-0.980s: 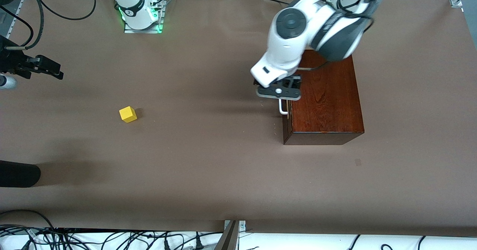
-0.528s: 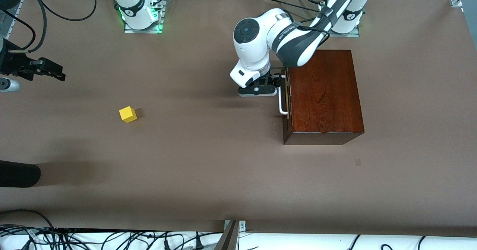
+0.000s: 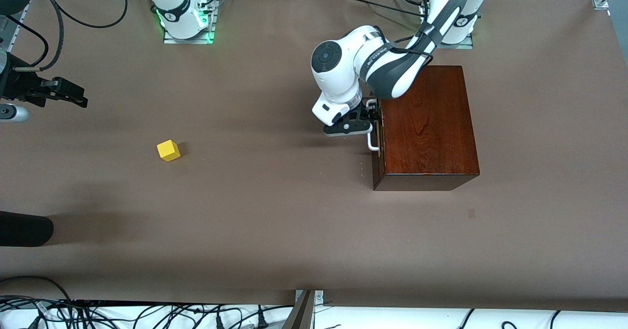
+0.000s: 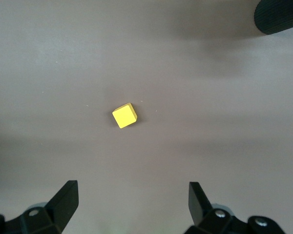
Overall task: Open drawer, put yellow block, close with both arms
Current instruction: 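Lower the left gripper and hook the white drawer handle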
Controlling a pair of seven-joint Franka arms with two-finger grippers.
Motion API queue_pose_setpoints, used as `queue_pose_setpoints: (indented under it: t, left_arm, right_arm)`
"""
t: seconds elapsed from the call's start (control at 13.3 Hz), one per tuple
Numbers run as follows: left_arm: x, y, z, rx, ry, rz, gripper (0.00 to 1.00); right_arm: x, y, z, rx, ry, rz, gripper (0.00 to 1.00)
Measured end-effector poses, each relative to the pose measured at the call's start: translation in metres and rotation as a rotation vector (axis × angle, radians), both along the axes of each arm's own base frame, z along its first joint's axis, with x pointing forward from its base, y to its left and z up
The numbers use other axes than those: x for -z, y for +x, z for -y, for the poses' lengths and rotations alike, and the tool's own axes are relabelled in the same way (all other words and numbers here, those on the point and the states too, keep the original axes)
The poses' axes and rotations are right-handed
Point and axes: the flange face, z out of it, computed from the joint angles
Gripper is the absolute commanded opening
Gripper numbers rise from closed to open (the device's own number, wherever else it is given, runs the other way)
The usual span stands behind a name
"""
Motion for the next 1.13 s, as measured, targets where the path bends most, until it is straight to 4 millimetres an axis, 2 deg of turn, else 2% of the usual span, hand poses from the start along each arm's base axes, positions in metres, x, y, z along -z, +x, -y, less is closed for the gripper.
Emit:
queue_pose_setpoints:
  t: [0.53, 0.98, 1.13]
  left_arm:
    - [0.030, 0.002, 0.004, -0.044, -0.007, 0.010, 1.00]
    - [0.031, 0.002, 0.009, -0.047, -0.035, 0.028, 1.00]
    - [0.032, -0.009, 0.024, -0.023, -0.048, 0.036, 1.00]
  right_arm:
    - [0.000, 0.000, 0.000, 0.000, 0.000, 0.000, 1.00]
    - [0.004, 0.002, 0.000, 0.000, -0.001, -0.007, 1.00]
    - [0.004, 0.002, 0.000, 0.000, -0.001, -0.007, 1.00]
